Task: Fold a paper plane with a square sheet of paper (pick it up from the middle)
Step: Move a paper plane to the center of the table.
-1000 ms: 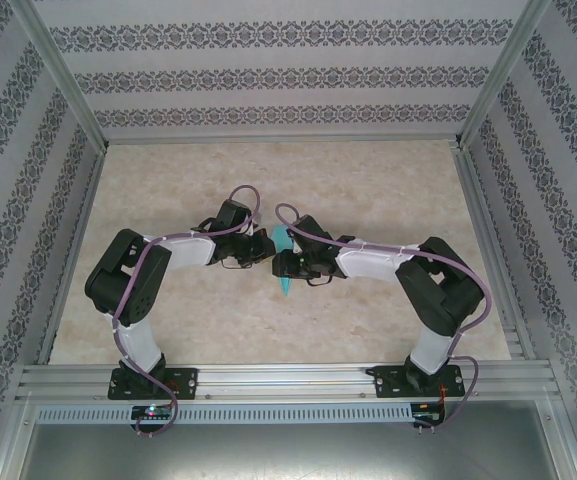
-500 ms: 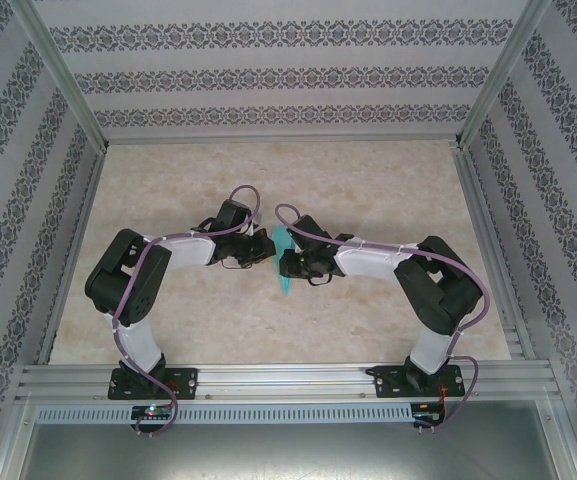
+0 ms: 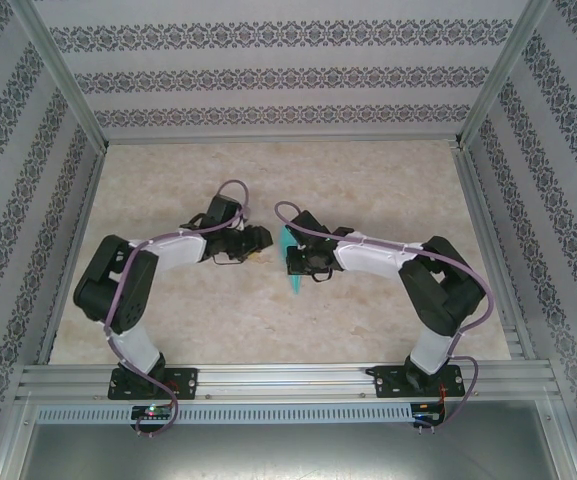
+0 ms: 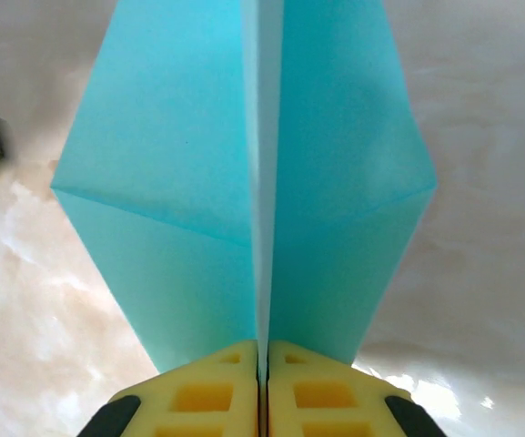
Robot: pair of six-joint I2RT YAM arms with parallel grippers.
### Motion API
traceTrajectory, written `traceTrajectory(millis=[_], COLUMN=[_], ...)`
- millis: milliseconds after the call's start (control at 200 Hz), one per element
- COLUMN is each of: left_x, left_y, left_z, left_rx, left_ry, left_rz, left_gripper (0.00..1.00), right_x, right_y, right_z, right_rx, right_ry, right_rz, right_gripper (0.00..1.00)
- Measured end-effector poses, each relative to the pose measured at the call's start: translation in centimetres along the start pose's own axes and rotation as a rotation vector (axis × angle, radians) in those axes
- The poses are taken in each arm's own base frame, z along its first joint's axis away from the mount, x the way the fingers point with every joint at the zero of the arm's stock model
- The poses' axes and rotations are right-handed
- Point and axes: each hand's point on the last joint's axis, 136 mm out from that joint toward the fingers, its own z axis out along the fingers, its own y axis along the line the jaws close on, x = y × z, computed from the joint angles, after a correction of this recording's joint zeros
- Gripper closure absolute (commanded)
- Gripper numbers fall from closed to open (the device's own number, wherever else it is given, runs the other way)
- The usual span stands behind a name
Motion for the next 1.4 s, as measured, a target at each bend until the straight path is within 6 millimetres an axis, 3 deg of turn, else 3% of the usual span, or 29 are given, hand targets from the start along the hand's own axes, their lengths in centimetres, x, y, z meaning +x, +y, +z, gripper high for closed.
traceTrajectory(millis=[210,455,829,1109,1244,1399], left_x=[-3.2,-3.0,-3.3,-3.3,-3.6,-3.8], left_y=[2.4,4.9,5.1,5.5,5.6,5.6], left_z=[-4.6,-5.7,-6.5,-6.8,-7.3,-8.3], left_rx=[-0.159,-0.303,-0.325,-0.339,-0.339,-0.341], left_ry=[-0.165,-0.189,-0.216,-0.216,-0.228,-0.244], left_rz=[-0.011,0.002,0.012,0.0,-0.005,-0.013], left_gripper=[0.14,0.0,0.0,0.0,0.0,0.0], right_x=[-1.3,-1.8,-0.7,-1.0,-3.4,-9.4], right_y=[-2.5,-4.1,-5.1,-5.0,-4.1,-2.8], right_z=[-1.6,-0.7,1.2,1.3,0.5,-0.4], right_rx=[0.105,0.179,0.216,0.221,0.207,0.167], right_ry=[-0.01,0.022,0.077,0.072,0.027,-0.078], right_rz=[-0.022,-0.027,-0.029,-0.018,-0.026,-0.029], right_gripper=[0.86,0.83,0.8,0.88,0.88,0.88])
